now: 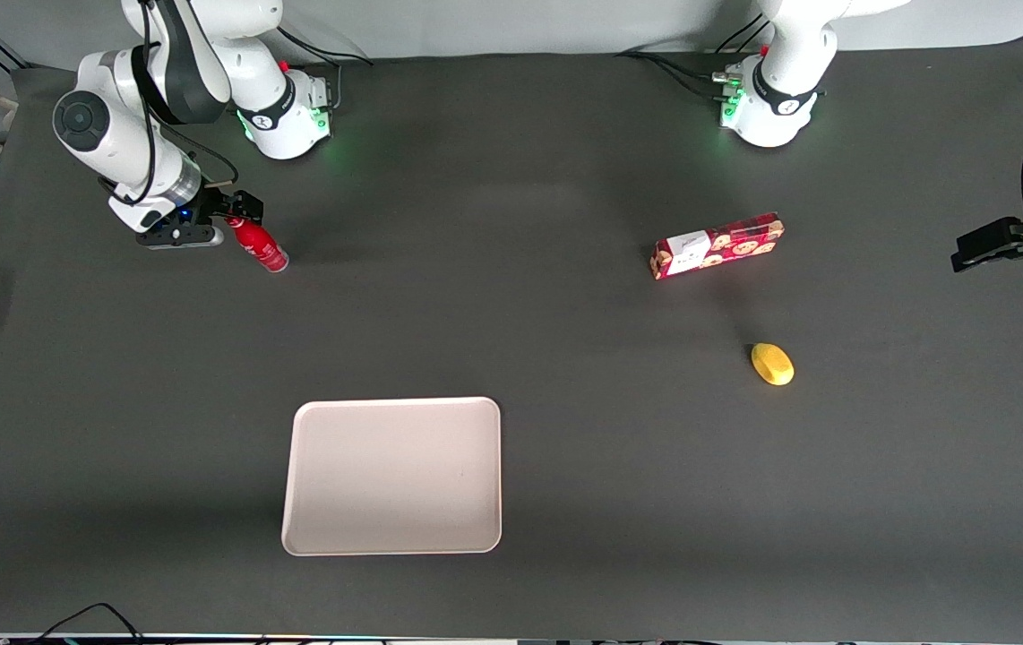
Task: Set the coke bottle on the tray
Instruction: 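Lower the right gripper around the bottle's neck and close it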
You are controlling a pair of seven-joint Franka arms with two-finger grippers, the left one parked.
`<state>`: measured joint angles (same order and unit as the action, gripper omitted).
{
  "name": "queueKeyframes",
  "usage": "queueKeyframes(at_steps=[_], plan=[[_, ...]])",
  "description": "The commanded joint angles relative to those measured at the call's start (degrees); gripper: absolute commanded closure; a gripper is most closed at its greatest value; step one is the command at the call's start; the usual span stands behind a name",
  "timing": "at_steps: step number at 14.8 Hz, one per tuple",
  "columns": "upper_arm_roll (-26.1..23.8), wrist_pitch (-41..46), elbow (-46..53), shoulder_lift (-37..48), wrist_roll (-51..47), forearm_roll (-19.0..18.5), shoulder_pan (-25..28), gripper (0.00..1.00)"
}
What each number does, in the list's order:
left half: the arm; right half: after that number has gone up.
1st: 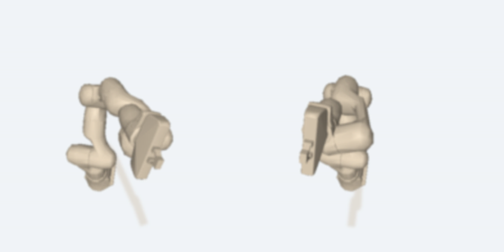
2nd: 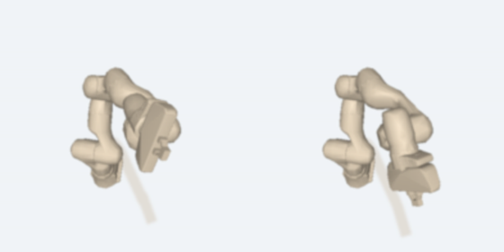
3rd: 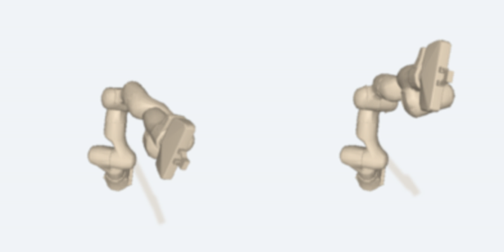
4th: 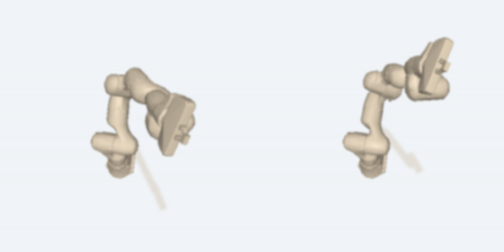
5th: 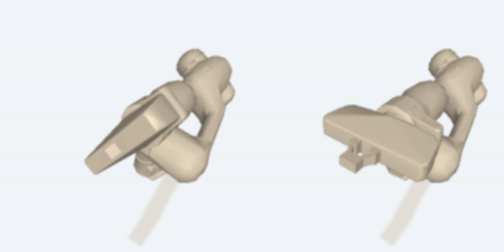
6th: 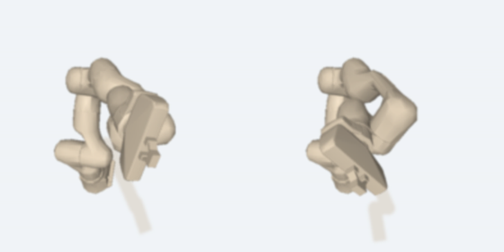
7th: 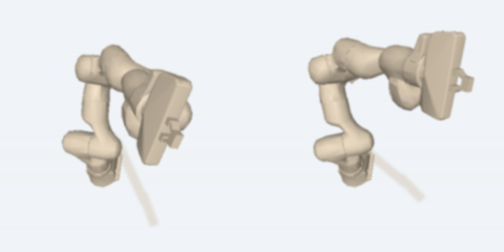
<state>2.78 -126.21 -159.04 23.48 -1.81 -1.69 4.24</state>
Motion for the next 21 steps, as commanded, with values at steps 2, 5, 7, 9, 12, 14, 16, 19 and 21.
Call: queueKeyframes(at_steps=[2,5,7,9,12,14,16,19,21], plan=[[0.03,-2.2,-1.36,-0.81,0.32,-2.0,-0.29,0.02],[0.03,-2.11,-1.44,-0.89,0.32,-2.0,-0.29,0.11],[0.03,-2.11,-1.44,-1.16,0.32,-2.0,-0.29,0.22],[0.03,-2.11,-1.44,-1.24,0.32,-2.0,-0.29,0.36],[0.03,-2.03,-1.44,-1.51,0.32,-2.0,-0.29,0.65],[0.03,-2.03,-1.36,-1.69,0.32,-2.0,-0.29,0.81],[0.03,-2.03,-1.36,-1.77,0.32,-2.0,-0.29,0.94],[0.03,-1.85,-1.09,-1.95,0.23,-2.0,-0.29,1.0],[0.12,-1.33,-0.39,-1.86,0.32,-2.09,-0.29,1.0]])
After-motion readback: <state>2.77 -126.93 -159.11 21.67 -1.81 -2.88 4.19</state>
